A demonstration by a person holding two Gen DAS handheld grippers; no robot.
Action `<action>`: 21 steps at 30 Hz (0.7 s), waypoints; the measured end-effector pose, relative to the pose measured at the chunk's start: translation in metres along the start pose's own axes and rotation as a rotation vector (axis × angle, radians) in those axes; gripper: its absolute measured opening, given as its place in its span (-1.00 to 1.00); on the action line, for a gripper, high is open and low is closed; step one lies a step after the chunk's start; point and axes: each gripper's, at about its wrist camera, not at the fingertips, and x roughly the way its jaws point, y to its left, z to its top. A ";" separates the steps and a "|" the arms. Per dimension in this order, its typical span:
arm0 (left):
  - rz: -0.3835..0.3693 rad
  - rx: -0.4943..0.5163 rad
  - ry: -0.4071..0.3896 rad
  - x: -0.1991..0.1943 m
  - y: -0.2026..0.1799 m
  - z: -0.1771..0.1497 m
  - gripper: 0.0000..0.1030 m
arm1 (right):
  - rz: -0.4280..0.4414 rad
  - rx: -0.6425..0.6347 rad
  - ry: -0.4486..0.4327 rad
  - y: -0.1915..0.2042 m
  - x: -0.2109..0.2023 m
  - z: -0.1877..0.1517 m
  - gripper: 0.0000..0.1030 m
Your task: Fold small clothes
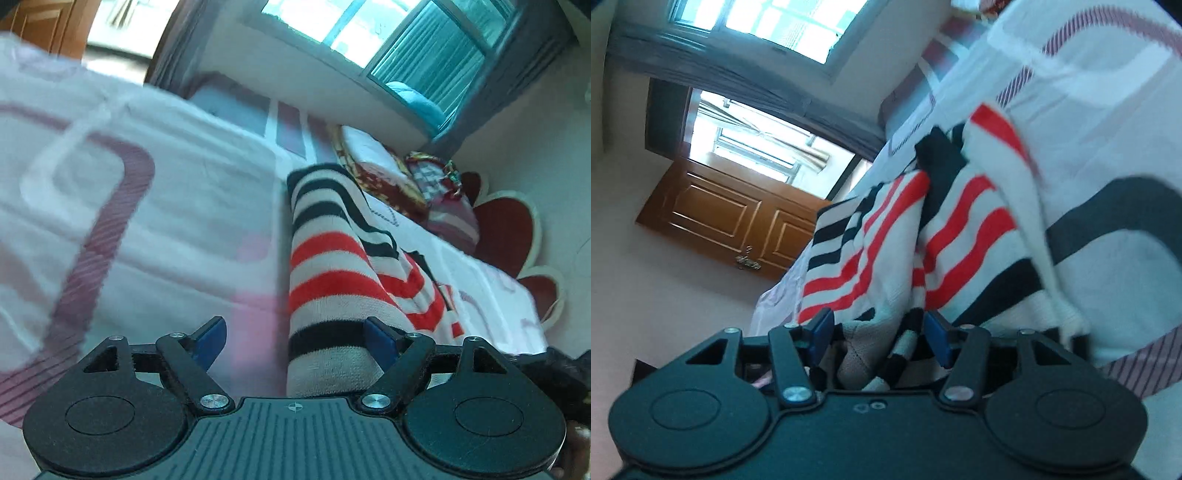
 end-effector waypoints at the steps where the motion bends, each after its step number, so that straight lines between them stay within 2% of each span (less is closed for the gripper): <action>1: -0.012 -0.018 0.004 0.001 0.003 -0.002 0.56 | -0.019 -0.006 0.018 0.002 0.005 0.002 0.02; 7: -0.012 0.001 0.010 0.005 0.000 -0.012 0.56 | -0.144 -0.221 0.041 0.042 0.026 0.005 0.06; 11: -0.022 -0.008 0.018 0.012 -0.001 -0.008 0.56 | -0.092 -0.149 0.042 0.038 0.021 0.008 0.23; 13: -0.018 -0.005 0.013 0.017 -0.001 -0.007 0.56 | -0.040 -0.077 0.045 0.026 0.015 0.010 0.28; 15: -0.001 0.009 0.002 0.017 -0.004 -0.008 0.56 | -0.027 -0.035 0.063 0.017 0.018 0.012 0.30; 19: 0.028 0.035 -0.008 0.016 -0.011 -0.008 0.56 | -0.137 -0.128 0.140 0.033 0.035 0.012 0.29; 21: 0.025 0.027 -0.004 0.015 -0.010 -0.006 0.56 | -0.187 -0.169 0.153 0.039 0.039 0.012 0.17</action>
